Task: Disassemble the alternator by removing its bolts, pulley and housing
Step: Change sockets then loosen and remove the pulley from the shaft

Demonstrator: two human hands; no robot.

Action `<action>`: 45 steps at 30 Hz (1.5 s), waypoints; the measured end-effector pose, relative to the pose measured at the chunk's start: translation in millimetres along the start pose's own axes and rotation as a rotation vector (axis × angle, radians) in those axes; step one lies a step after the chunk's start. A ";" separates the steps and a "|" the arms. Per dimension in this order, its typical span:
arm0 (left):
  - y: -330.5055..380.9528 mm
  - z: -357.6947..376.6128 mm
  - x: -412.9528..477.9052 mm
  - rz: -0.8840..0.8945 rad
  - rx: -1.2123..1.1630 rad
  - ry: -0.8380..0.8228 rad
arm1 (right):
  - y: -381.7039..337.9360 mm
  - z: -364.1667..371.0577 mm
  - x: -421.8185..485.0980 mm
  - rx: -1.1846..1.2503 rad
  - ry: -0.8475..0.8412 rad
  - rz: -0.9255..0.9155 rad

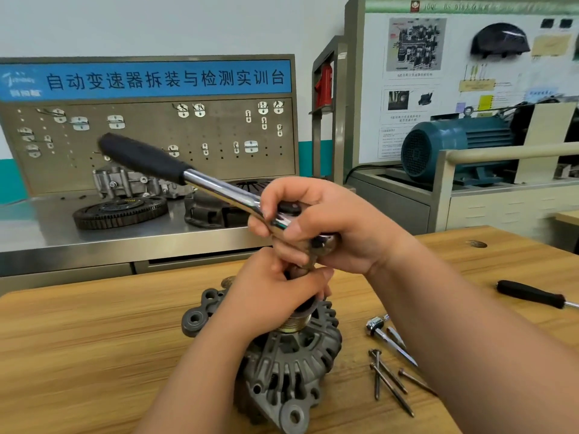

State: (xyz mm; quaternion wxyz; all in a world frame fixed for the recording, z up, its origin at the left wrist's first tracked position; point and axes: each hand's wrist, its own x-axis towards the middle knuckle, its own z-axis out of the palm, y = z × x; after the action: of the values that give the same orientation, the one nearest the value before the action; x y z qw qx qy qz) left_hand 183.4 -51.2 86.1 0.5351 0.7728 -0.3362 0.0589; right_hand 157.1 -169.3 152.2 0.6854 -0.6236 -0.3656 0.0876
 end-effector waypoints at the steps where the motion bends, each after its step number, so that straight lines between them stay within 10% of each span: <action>1: 0.8 -0.5 -1.4 0.008 0.015 -0.002 | -0.4 0.6 -0.4 0.004 -0.050 -0.001; 4: 3.2 -0.9 -4.2 0.026 0.074 0.010 | 2.2 4.5 -3.2 -0.064 -0.001 -0.051; 14: 2.9 9.5 3.9 -0.015 0.205 0.102 | 23.8 33.4 -3.8 0.115 1.084 -0.207; 28: -0.6 0.0 1.9 0.001 0.134 0.010 | 9.0 -9.3 0.6 0.224 -0.151 0.008; 32: 0.2 2.3 0.1 0.043 0.189 0.055 | 11.8 0.4 -3.4 0.141 0.024 -0.067; 40: 0.8 8.7 4.1 -0.020 0.233 0.122 | 28.7 33.3 -2.6 0.091 0.980 -0.242; 45: -1.2 6.4 4.4 -0.006 0.199 0.082 | 23.8 29.5 -3.8 0.096 0.875 -0.193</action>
State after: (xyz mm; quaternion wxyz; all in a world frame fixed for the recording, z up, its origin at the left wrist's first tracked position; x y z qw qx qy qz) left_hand 185.8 -58.5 84.5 0.4692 0.8200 -0.3043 0.1221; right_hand 144.4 -143.2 127.5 0.8087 -0.5325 -0.0933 -0.2317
